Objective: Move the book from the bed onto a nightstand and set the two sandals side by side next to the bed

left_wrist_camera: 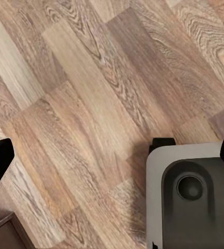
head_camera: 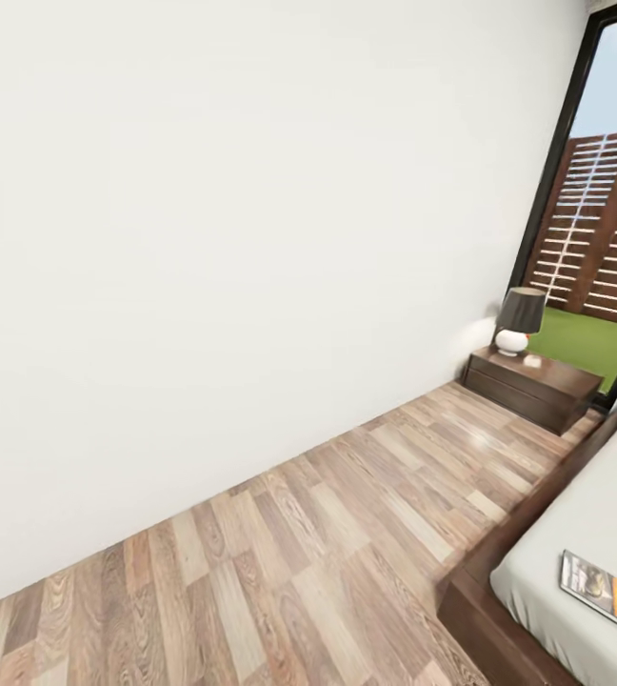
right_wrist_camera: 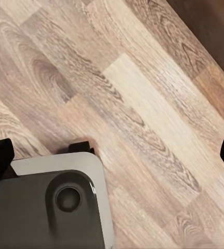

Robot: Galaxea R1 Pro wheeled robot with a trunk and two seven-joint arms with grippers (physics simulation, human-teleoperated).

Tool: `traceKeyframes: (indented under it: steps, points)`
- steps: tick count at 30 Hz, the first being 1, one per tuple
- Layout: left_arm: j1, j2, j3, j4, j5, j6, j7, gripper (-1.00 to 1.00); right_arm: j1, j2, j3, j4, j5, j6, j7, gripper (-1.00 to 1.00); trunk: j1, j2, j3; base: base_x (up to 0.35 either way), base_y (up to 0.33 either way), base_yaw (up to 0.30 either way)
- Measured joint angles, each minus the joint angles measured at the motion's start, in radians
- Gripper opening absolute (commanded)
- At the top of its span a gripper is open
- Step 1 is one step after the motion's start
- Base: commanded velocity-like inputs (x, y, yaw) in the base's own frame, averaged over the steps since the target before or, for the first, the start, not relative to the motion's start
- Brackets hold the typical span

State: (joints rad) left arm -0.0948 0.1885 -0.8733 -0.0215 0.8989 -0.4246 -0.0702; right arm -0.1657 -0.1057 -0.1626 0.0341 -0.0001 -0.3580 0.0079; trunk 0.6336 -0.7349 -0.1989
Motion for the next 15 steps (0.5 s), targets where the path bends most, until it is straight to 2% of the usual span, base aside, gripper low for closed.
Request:
traceKeyframes:
  steps: [15]
  points:
    - [0.000,0.000,-0.003,0.000,0.000,0.000,0.000,1.00,0.000,0.000,0.000,0.000,0.000,0.000,0.000,1.00,0.000,0.000,0.000,0.099,0.002,-0.287]
